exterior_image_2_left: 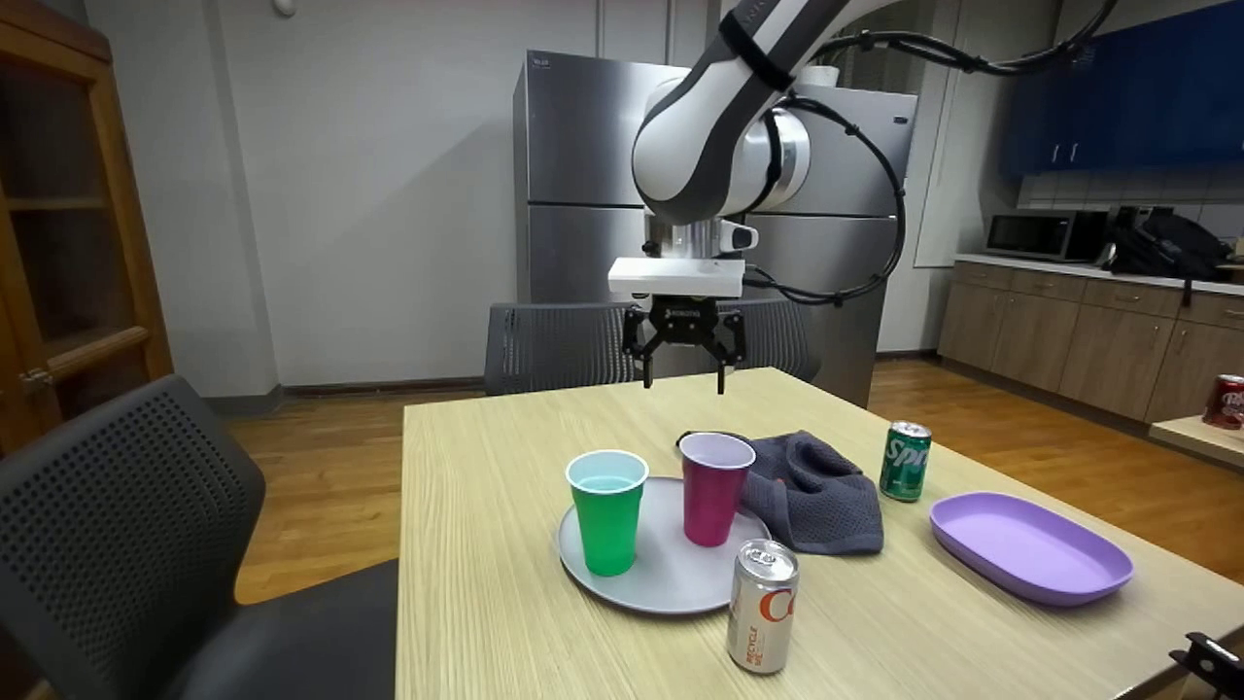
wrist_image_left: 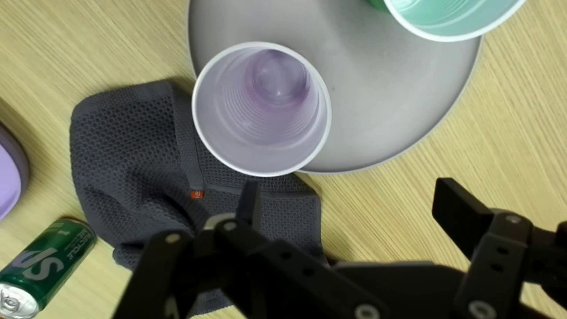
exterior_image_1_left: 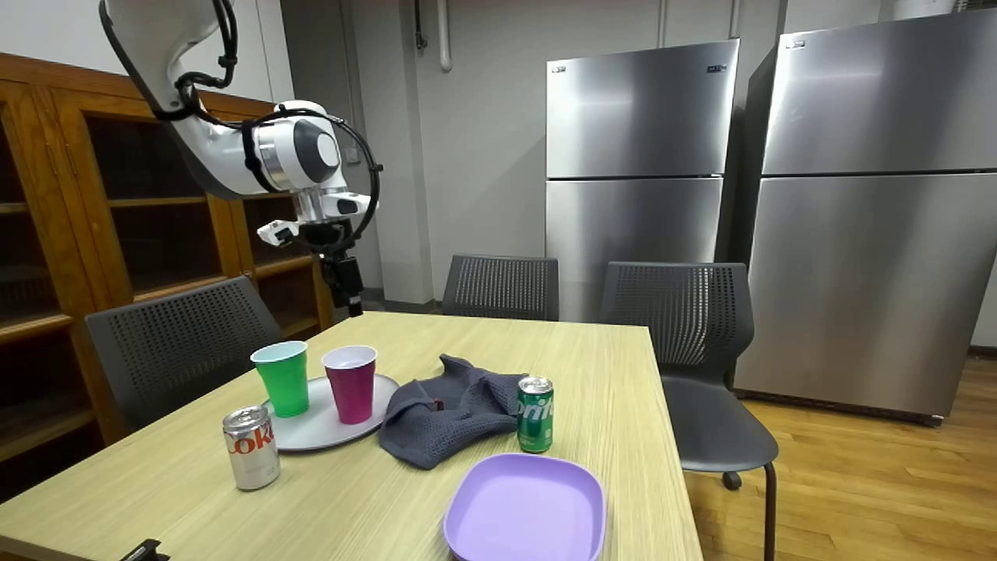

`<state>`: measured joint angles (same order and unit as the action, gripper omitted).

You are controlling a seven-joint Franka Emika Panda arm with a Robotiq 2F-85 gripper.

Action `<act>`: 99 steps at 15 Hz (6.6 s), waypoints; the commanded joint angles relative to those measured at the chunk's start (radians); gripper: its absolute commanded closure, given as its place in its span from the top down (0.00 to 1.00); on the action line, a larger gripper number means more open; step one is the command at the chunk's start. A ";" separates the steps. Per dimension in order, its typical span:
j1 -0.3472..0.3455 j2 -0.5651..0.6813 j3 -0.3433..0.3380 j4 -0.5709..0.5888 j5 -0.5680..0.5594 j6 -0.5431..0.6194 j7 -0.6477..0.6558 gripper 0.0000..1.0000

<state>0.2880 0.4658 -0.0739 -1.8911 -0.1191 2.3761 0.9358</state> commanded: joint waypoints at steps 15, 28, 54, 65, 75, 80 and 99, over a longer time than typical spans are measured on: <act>-0.037 -0.177 0.046 -0.132 -0.017 0.136 -0.150 1.00; -0.070 -0.498 0.115 -0.450 0.007 0.215 -0.332 1.00; -0.128 -0.651 0.248 -0.829 0.045 0.341 -0.488 1.00; -0.201 -0.513 0.292 -0.805 -0.399 0.367 -0.054 1.00; -0.184 -0.510 0.274 -0.818 -0.399 0.367 -0.058 1.00; -0.170 -0.454 0.275 -0.832 -0.277 0.450 -0.243 1.00; -0.171 -0.359 0.278 -0.810 -0.204 0.510 -0.574 1.00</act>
<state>0.1158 0.0903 0.2021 -2.7151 -0.3143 2.8729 0.3818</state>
